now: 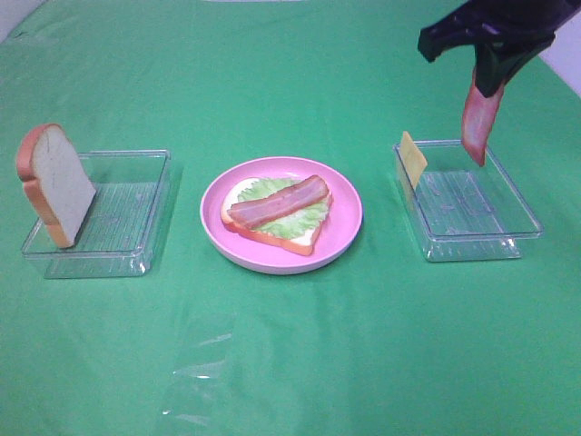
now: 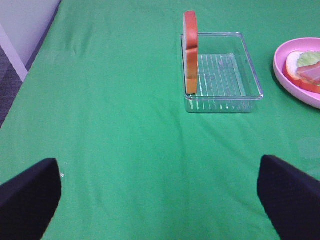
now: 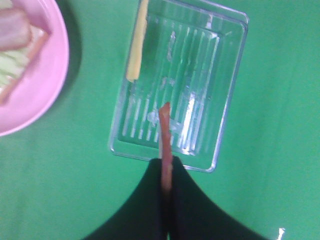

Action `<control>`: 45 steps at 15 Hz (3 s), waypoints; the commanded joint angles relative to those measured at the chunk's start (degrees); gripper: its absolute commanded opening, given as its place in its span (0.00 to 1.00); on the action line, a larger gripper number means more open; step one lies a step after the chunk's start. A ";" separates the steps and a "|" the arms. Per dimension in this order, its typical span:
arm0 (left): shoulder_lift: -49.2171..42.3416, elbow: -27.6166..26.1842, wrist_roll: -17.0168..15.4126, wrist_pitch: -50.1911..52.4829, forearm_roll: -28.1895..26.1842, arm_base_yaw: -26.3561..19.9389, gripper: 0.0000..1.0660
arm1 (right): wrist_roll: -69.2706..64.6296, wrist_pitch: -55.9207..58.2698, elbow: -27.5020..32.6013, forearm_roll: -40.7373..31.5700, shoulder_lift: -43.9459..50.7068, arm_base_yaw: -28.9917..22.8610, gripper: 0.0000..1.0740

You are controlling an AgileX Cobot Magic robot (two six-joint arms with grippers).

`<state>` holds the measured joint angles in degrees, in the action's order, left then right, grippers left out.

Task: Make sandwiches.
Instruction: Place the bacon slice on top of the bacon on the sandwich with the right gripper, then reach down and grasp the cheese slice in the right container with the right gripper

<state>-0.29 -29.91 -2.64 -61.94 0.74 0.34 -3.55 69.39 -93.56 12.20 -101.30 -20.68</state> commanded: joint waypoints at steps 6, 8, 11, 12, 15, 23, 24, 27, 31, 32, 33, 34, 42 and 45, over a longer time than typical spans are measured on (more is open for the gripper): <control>-0.23 0.23 -0.06 0.29 -0.23 -0.17 0.94 | 6.36 -7.16 -2.29 -24.64 -1.55 -0.17 0.00; -0.23 0.23 -0.06 0.29 -0.23 -0.17 0.94 | 6.88 -9.34 -2.29 -28.48 -3.72 -0.69 0.00; -0.23 0.23 -0.06 0.29 -0.23 -0.17 0.94 | 7.16 -15.87 -2.35 -28.48 -8.42 -7.16 0.00; -0.23 0.23 -0.06 0.29 -0.23 -0.17 0.94 | 7.10 -17.76 -3.04 -28.71 -10.14 -9.34 0.00; -0.23 0.23 -0.06 0.29 -0.23 -0.17 0.94 | 7.79 -22.80 -5.33 -30.88 -14.44 -13.01 0.00; -0.23 0.23 -0.06 0.29 -0.23 -0.17 0.94 | -6.30 -23.84 -6.07 -10.66 -23.43 -13.98 0.00; -0.23 0.23 -0.06 0.29 -0.23 -0.17 0.94 | -9.97 -22.12 -6.07 -5.79 -23.78 -13.98 0.00; -0.23 0.23 -0.06 0.29 -0.23 -0.17 0.94 | -13.24 -20.05 -6.07 -1.72 -23.84 -13.98 0.00; -0.23 0.23 -0.06 0.29 -0.23 -0.17 0.94 | -14.04 -20.11 -6.07 -1.78 -23.84 -13.98 0.00; -0.23 0.23 -0.06 0.29 -0.23 -0.17 0.94 | -13.75 -20.00 -6.07 -2.35 -23.84 -13.98 0.04; -0.23 0.23 -0.06 0.29 -0.23 -0.17 0.94 | -12.95 -19.65 -6.07 -3.15 -23.84 -14.04 0.17; -0.23 0.23 -0.06 0.29 -0.23 -0.17 0.94 | -10.60 -18.39 -6.07 -3.38 -23.84 -14.09 0.66; -0.23 0.23 -0.06 0.29 -0.23 -0.17 0.94 | 4.13 4.24 -17.93 -2.35 -19.88 -14.04 0.93; -0.17 0.23 -0.06 0.29 -0.23 -0.17 0.94 | 6.13 6.70 -23.15 -3.38 -16.50 -9.91 0.93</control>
<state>-0.29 -29.91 -2.64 -61.94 0.74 0.34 1.95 69.21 -116.37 8.37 -118.43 -31.11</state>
